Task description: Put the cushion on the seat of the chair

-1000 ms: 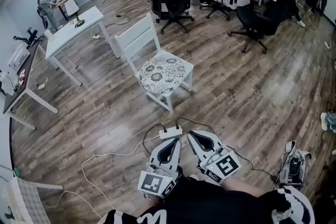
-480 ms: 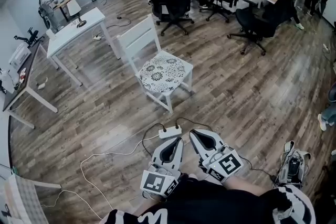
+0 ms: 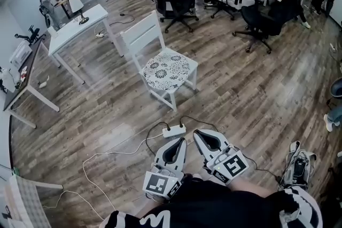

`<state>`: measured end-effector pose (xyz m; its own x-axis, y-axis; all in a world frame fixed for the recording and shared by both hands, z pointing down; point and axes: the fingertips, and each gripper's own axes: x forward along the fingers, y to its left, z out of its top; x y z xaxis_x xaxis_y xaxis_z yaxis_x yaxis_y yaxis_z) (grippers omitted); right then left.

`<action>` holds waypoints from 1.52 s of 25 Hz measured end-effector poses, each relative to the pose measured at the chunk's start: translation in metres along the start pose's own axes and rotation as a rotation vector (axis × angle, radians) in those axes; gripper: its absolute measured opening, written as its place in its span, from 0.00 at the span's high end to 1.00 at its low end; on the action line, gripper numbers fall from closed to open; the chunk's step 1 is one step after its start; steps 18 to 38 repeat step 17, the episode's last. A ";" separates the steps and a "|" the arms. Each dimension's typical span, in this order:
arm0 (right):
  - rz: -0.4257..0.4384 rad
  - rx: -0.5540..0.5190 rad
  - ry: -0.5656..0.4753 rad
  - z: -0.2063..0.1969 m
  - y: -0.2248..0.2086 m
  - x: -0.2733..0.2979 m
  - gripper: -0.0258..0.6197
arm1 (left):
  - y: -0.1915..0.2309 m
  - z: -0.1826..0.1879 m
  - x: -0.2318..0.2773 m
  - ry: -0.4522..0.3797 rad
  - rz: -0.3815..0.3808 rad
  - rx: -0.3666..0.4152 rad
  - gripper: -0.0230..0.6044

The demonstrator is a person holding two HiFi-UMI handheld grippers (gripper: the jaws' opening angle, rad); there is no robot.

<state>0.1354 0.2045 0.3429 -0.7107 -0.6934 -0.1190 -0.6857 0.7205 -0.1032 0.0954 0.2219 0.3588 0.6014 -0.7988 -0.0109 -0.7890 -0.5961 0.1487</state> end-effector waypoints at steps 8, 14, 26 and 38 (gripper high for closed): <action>0.030 0.000 0.004 0.001 0.005 0.004 0.93 | 0.003 0.002 -0.004 0.002 0.029 0.009 0.95; 0.032 0.000 -0.011 0.005 0.001 0.004 0.93 | 0.004 0.006 -0.003 -0.007 0.038 0.010 0.95; 0.035 -0.002 -0.010 0.006 0.003 0.006 0.93 | 0.005 0.009 -0.003 -0.005 0.037 0.009 0.95; 0.035 -0.002 -0.010 0.006 0.003 0.006 0.93 | 0.005 0.009 -0.003 -0.005 0.037 0.009 0.95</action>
